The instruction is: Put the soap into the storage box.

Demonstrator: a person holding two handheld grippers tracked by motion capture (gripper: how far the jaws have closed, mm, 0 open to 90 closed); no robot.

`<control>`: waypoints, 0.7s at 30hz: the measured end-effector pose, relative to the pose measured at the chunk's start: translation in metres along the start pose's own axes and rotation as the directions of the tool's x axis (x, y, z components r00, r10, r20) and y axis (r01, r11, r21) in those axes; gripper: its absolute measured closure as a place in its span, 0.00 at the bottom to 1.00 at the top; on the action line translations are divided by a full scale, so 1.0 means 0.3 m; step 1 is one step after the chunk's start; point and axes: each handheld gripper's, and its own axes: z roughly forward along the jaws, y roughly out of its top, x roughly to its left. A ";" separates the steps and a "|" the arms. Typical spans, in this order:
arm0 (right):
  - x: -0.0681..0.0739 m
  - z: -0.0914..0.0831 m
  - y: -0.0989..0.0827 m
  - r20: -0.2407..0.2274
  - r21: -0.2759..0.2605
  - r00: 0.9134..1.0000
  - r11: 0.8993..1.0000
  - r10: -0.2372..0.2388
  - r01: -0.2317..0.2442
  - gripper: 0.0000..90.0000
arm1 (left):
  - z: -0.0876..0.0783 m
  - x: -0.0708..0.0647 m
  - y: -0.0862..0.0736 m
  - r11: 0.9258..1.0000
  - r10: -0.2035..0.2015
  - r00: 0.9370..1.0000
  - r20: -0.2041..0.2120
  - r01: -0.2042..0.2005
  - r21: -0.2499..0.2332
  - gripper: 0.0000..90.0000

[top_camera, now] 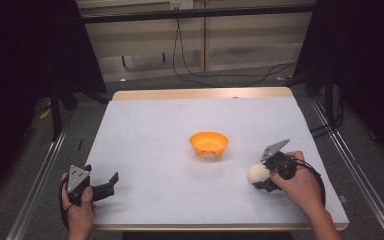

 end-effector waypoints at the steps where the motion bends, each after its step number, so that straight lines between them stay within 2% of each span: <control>1: -0.001 0.000 0.000 -0.003 0.001 1.000 1.000 -0.001 0.001 0.26 | 0.000 0.000 0.000 1.000 0.000 1.000 0.001 0.000 0.000 0.00; 13: -0.002 0.001 0.000 -0.011 0.002 1.000 1.000 -0.001 0.001 0.26 | 0.000 0.001 0.000 1.000 -0.001 1.000 0.002 0.001 0.002 0.00; 21: -0.010 -0.001 -0.004 -0.037 -0.012 0.999 1.000 0.006 -0.006 0.26 | 0.000 0.001 0.000 1.000 0.001 1.000 0.003 -0.001 0.003 0.00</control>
